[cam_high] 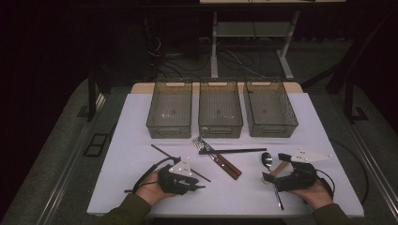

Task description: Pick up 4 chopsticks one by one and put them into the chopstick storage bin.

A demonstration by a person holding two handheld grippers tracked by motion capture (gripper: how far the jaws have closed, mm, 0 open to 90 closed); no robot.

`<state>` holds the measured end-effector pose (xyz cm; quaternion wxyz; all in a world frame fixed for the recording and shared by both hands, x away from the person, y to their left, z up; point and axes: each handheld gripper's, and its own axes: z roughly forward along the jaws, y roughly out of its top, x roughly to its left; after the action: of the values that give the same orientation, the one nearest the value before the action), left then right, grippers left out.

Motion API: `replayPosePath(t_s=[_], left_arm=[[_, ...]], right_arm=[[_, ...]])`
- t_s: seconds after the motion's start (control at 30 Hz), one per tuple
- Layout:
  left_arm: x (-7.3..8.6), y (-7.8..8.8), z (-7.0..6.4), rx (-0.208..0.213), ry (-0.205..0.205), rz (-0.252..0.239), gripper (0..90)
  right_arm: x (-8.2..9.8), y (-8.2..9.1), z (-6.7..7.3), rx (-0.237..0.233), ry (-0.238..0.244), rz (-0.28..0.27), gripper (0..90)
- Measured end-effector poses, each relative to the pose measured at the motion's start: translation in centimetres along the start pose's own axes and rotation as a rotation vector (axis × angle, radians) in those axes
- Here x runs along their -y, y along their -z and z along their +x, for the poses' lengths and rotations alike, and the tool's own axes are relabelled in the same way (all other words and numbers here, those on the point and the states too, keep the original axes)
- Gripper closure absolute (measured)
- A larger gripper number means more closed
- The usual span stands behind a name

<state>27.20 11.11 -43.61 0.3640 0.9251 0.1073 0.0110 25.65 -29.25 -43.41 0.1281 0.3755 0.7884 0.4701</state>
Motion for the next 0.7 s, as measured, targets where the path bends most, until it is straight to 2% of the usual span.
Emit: replayPosePath(t_s=[0.13,0.33,0.47,0.7], left_arm=[[1.4,2.5,0.0,-0.039,0.026,-0.037,70.5],[4.8,5.5,0.1,-0.07,0.093,-0.059,72.2],[6.3,6.2,0.1,-0.089,0.109,-0.032,73.2],[8.0,6.6,0.6,-0.074,0.139,-0.005,76.6]], right_arm=[[0.0,0.0,0.0,0.0,-0.001,-0.003,0.5],[0.0,0.0,0.0,0.0,0.0,0.0,0.5],[0.0,0.0,0.0,0.002,0.0,0.001,0.4],[0.0,0.0,0.0,0.004,0.001,-0.001,0.5]])
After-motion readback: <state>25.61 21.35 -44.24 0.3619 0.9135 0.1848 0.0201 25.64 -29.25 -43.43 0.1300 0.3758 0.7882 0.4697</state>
